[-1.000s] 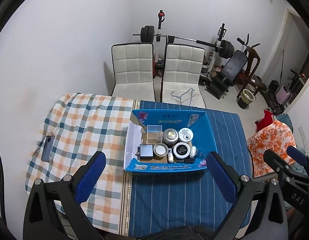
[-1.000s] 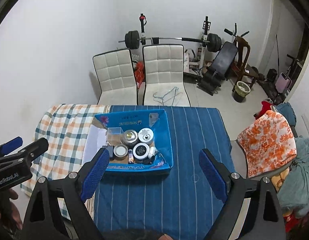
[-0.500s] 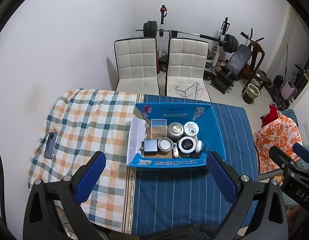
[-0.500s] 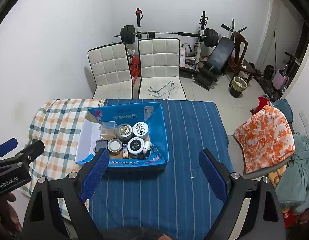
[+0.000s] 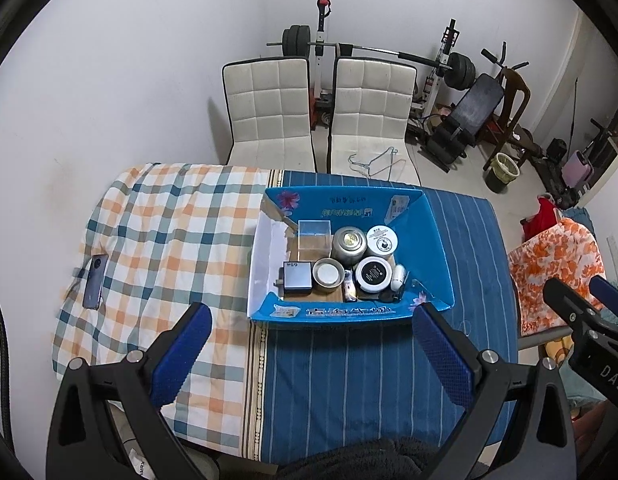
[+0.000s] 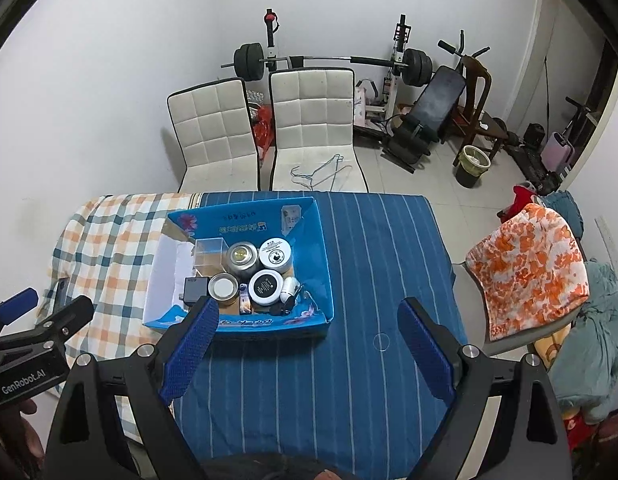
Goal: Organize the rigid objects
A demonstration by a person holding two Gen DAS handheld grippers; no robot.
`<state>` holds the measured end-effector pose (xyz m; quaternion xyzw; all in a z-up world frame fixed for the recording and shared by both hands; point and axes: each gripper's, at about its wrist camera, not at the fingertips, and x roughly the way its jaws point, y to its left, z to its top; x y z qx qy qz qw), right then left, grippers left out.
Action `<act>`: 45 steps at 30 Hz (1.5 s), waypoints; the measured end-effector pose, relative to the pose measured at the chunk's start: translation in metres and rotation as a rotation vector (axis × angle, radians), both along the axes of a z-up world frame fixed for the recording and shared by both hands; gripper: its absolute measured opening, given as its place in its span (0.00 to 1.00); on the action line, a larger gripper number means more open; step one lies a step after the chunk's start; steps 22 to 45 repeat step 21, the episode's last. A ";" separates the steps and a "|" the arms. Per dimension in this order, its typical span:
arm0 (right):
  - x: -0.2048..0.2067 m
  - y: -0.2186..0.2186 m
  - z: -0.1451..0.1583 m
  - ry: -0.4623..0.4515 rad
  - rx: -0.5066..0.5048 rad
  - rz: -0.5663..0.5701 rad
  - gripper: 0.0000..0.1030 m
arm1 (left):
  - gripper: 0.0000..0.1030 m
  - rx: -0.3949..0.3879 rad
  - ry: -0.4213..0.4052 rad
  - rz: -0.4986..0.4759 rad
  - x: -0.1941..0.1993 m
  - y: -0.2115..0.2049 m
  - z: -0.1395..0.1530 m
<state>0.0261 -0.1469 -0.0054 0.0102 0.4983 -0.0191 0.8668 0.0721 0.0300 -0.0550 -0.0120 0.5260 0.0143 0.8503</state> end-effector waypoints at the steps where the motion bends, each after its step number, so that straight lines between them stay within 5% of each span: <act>1: 0.000 0.000 0.000 0.000 0.000 0.001 0.90 | 1.00 0.000 0.002 -0.001 0.000 0.000 -0.001; 45: 0.001 0.002 -0.014 0.017 -0.016 0.013 0.90 | 1.00 0.000 -0.017 0.001 -0.003 0.003 -0.004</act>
